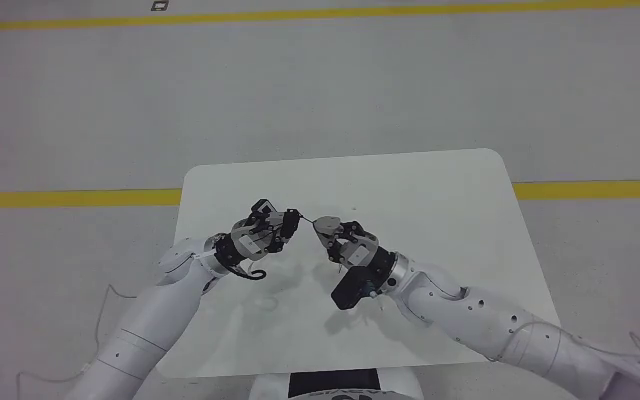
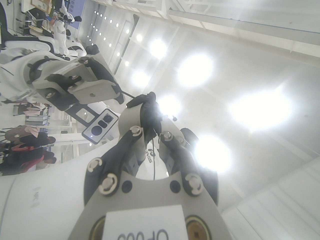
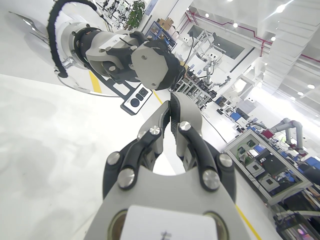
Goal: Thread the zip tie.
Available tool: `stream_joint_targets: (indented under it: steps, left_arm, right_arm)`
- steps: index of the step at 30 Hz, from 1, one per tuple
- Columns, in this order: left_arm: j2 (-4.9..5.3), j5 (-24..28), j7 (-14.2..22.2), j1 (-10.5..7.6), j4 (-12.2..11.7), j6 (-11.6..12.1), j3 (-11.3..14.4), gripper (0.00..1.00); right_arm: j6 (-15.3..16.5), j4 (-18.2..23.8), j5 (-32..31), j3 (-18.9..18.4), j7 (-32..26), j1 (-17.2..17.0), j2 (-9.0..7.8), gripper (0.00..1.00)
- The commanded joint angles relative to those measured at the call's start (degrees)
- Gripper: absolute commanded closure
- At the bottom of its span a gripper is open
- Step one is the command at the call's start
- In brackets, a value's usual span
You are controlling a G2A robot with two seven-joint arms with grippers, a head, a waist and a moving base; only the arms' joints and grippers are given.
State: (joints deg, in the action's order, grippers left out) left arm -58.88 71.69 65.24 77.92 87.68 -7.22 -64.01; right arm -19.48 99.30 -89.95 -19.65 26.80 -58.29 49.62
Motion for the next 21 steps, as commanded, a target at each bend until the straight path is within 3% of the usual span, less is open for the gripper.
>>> stream_joint_targets:
  steps: [1,21]
  left_arm:
    - [0.0,0.0,0.0,0.0,0.0,0.0,0.0,1.0]
    - [0.0,0.0,0.0,0.0,0.0,0.0,0.0,1.0]
  right_arm:
    - [0.0,-0.09,0.0,-0.02,-0.07,-0.05,-0.01,1.0]
    - [0.0,-0.99,0.0,0.75,-0.84,-0.26,0.23,1.0]
